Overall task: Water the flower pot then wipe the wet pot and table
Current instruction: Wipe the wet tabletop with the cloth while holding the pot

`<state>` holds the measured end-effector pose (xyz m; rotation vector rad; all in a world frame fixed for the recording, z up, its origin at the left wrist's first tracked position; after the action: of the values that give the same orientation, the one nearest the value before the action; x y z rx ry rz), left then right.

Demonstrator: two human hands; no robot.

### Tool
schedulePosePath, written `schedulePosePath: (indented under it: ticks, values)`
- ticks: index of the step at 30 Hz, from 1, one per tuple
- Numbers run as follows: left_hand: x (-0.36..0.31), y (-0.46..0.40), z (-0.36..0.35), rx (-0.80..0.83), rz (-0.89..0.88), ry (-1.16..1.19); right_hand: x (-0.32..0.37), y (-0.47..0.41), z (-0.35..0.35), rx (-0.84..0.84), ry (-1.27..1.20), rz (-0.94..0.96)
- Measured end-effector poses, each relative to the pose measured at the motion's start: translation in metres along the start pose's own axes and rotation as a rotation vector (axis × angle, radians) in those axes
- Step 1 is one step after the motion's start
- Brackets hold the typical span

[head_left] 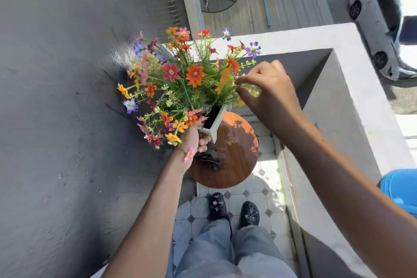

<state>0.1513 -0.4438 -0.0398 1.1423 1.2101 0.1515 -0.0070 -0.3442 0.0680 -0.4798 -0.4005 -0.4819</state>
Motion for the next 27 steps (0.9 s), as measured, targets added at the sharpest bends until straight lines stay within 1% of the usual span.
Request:
schedulePosePath:
  ticks: [3,5,8,10,12,16,17,21,23,25,27]
  values:
    - [-0.004,0.001,-0.004,0.037,-0.013,0.003,0.01,-0.004,-0.011,0.066,0.008,-0.002]
    - [-0.006,0.002,-0.004,0.056,-0.01,0.014,0.013,-0.004,-0.01,0.062,-0.005,0.025]
    - [-0.007,0.0,-0.002,0.03,0.007,0.025,0.006,-0.006,0.004,-0.082,-0.018,0.038]
    - [-0.007,-0.001,0.0,0.006,0.004,0.035,0.001,-0.008,0.012,-0.166,-0.028,0.001]
    - [-0.007,-0.002,0.0,0.0,0.007,0.036,0.0,-0.007,0.014,-0.194,-0.024,-0.008]
    - [-0.008,-0.002,0.0,0.008,0.022,0.039,0.004,-0.002,0.011,-0.219,-0.021,0.061]
    - [-0.009,-0.001,0.0,0.012,0.021,0.045,0.004,-0.001,0.008,-0.195,-0.032,0.069]
    - [-0.009,0.003,-0.001,0.013,0.015,0.045,0.008,0.008,-0.01,0.011,-0.044,0.038]
    - [-0.009,0.003,-0.001,0.015,0.019,0.052,0.014,0.011,-0.017,0.074,-0.072,0.025]
    - [-0.01,0.004,-0.002,0.031,0.021,0.066,0.018,0.015,-0.024,0.125,-0.171,-0.009]
    - [-0.011,0.004,-0.002,0.044,0.024,0.103,0.021,0.022,-0.025,0.097,-0.29,-0.047]
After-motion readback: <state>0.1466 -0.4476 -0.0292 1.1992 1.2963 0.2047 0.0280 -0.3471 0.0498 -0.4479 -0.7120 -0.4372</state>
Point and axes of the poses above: each hand's wrist, its own y-axis away from the middle knuckle, its own z-axis out of the back of the hand, x = y × z, the point moved 4 cm from there along -y, towards the middle knuckle, and after that the axes turned 2 degrees about z, right-handed, at the moved point
